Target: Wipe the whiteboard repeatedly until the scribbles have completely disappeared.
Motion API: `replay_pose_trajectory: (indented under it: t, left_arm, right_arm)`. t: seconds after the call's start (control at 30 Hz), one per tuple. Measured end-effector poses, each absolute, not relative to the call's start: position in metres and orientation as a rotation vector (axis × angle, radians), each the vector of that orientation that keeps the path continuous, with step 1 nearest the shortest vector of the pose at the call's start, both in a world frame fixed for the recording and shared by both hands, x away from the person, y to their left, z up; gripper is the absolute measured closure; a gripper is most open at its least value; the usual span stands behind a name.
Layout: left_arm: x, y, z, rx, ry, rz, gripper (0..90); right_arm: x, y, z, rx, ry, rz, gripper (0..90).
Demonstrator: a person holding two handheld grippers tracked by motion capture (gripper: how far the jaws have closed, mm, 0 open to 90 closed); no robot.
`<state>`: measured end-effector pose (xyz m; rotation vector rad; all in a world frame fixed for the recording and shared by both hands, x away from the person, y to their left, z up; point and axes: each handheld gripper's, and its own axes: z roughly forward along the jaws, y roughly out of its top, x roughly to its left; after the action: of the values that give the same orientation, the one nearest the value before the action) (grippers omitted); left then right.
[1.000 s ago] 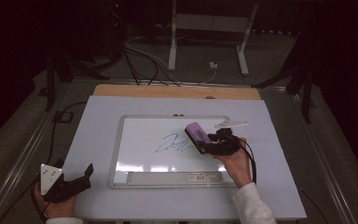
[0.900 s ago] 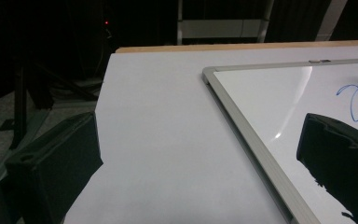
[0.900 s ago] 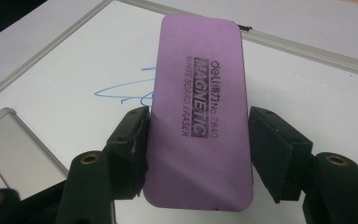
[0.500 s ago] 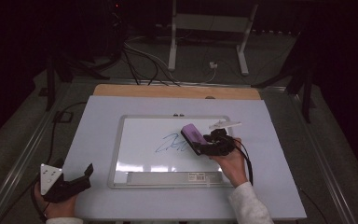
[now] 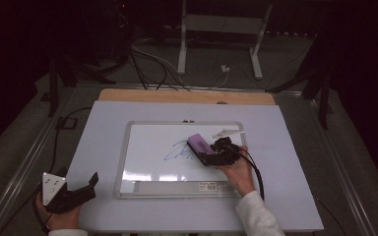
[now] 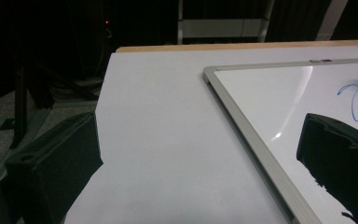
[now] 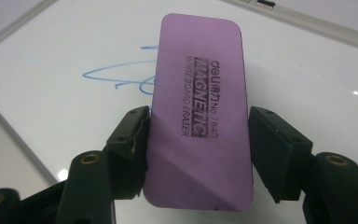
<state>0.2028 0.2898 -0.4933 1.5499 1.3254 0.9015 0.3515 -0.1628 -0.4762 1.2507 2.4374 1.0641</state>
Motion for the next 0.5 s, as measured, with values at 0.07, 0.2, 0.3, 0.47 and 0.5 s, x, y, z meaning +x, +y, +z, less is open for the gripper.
replay_pose_trajectory:
  t: [0.07,0.2,0.3,0.47,0.5]
  left_arm:
    - [0.203,0.290,-0.493,1.548,1.327,0.902,0.4]
    - [0.203,0.290,-0.494,1.546,1.330,0.901,0.4]
    - [0.203,0.290,-0.494,1.548,1.330,0.901,0.4]
    - [0.203,0.290,-0.494,1.550,1.330,0.900,0.4]
    - [0.203,0.290,-0.494,1.552,1.331,0.898,0.4]
  right_arm:
    - [0.353,-0.161,-0.480,1.257,2.439,1.045,40.7]
    - [0.353,-0.156,-0.487,1.243,2.446,0.993,40.5]
    - [0.354,-0.154,-0.492,1.246,2.453,0.966,40.1]
    - [0.357,-0.156,-0.492,1.271,2.424,1.026,29.5]
    - [0.358,-0.156,-0.492,1.273,2.419,1.038,27.6]
